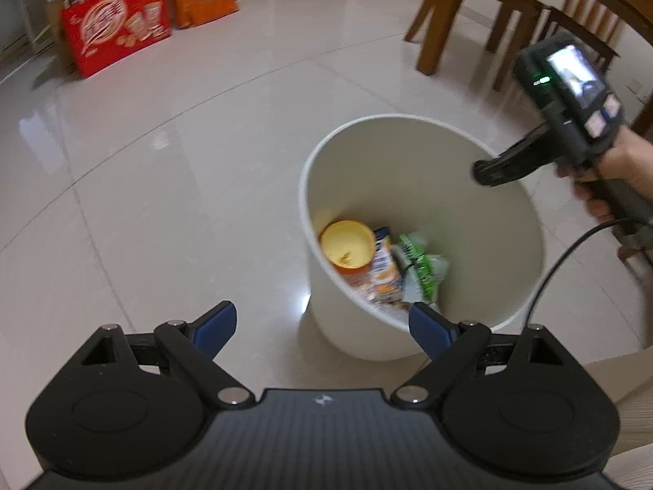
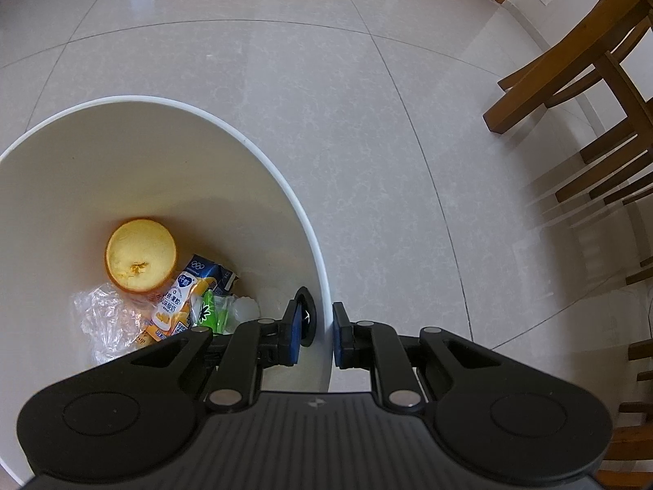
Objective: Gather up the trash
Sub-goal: 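Move the left gripper to the blue juice box and grasp it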
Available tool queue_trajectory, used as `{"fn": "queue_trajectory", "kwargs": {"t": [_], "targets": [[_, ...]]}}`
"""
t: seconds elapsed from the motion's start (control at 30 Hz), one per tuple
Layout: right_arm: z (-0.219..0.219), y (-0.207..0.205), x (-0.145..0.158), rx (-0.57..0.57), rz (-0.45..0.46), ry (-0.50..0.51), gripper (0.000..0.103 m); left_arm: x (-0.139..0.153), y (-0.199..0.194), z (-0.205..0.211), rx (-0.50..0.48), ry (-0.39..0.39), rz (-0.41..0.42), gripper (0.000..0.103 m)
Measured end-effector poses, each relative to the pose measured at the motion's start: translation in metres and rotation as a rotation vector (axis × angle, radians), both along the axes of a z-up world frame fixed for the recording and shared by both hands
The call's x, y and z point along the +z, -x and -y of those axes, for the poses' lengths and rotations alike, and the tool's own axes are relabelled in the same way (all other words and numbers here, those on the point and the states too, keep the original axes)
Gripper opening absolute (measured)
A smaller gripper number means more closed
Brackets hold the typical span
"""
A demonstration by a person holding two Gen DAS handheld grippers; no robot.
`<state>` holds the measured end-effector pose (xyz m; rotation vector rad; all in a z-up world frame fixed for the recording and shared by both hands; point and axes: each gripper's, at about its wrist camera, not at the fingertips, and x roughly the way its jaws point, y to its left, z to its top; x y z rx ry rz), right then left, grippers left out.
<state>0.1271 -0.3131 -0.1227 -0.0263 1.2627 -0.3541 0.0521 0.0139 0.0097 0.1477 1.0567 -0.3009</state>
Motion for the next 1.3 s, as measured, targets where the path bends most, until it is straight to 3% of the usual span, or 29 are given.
{"fn": "queue_trajectory", "kwargs": {"t": [0.13, 0.33, 0.5, 0.73, 0.97, 1.3], "targets": [[-0.001, 0.000, 0.000, -0.002, 0.000, 0.000, 0.018, -0.012, 0.003, -0.019, 0.059, -0.008, -0.022, 0.092], [-0.001, 0.000, 0.000, -0.002, 0.001, 0.001, 0.018, -0.048, 0.010, -0.065, 0.244, -0.014, -0.080, 0.094], [-0.001, 0.000, 0.000, -0.003, 0.001, 0.000, 0.018, -0.097, 0.020, -0.113, 0.426, -0.004, -0.173, 0.095], [-0.001, 0.001, -0.001, -0.003, 0.001, 0.002, 0.018, -0.170, 0.038, -0.171, 0.675, -0.006, -0.237, 0.095], [-0.001, -0.001, 0.000, -0.009, -0.001, 0.001, 0.018, -0.224, 0.049, -0.205, 0.857, 0.000, -0.260, 0.094], [-0.001, -0.002, 0.000, -0.012, -0.004, 0.009, 0.018, -0.256, 0.061, -0.225, 1.004, 0.043, -0.232, 0.091]]}}
